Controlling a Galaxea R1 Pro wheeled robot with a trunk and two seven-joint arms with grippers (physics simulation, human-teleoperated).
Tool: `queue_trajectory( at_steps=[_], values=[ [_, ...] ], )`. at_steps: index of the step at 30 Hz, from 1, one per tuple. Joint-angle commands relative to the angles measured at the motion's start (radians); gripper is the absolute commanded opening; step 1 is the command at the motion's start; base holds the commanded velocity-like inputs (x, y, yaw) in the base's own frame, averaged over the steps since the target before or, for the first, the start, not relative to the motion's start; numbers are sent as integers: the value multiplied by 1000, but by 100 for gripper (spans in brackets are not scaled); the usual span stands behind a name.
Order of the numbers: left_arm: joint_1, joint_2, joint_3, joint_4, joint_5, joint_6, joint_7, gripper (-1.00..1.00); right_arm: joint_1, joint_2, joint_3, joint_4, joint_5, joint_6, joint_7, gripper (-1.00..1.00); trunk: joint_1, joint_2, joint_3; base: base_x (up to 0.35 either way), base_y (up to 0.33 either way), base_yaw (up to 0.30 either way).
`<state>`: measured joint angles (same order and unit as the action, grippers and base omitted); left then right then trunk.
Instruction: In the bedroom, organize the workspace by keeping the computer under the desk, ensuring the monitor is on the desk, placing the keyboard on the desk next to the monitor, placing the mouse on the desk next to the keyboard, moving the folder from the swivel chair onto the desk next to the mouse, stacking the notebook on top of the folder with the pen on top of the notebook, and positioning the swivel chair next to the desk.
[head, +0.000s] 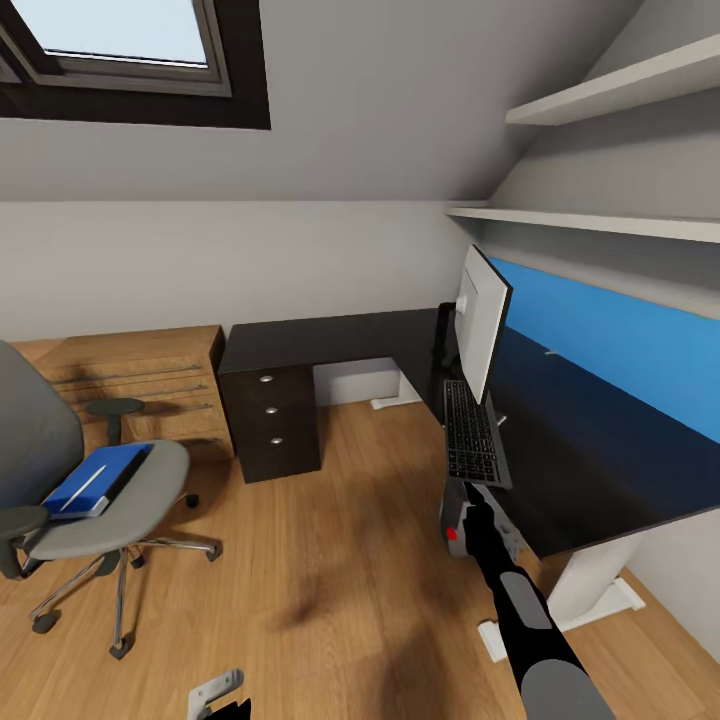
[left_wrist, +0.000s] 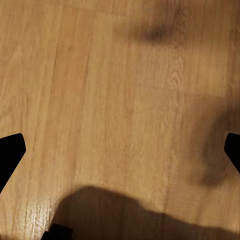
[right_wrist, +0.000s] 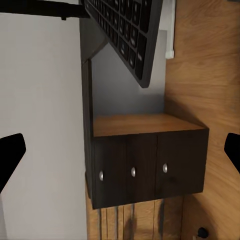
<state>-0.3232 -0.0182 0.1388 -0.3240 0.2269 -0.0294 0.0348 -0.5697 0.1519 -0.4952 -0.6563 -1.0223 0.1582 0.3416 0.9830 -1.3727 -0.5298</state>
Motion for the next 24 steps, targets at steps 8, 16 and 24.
queue_trajectory(
  at_steps=[8, 16, 24],
  values=[
    [0, 0, -1, 0, 9, -3, 2, 100, -1, -2, -6, 0, -10, 69, 4, 100, 0, -1, -1, 0, 0, 0],
    [0, 0, -1, 0, 9, -3, 2, 100, -1, 1, -6, -1, -9, 92, 5, 100, 0, -1, -1, 0, 0, 0],
    [0, 0, -1, 0, 9, -3, 2, 100, -1, 0, -6, -2, -7, 95, 5, 100, 0, -1, -1, 0, 0, 0]
  ],
)
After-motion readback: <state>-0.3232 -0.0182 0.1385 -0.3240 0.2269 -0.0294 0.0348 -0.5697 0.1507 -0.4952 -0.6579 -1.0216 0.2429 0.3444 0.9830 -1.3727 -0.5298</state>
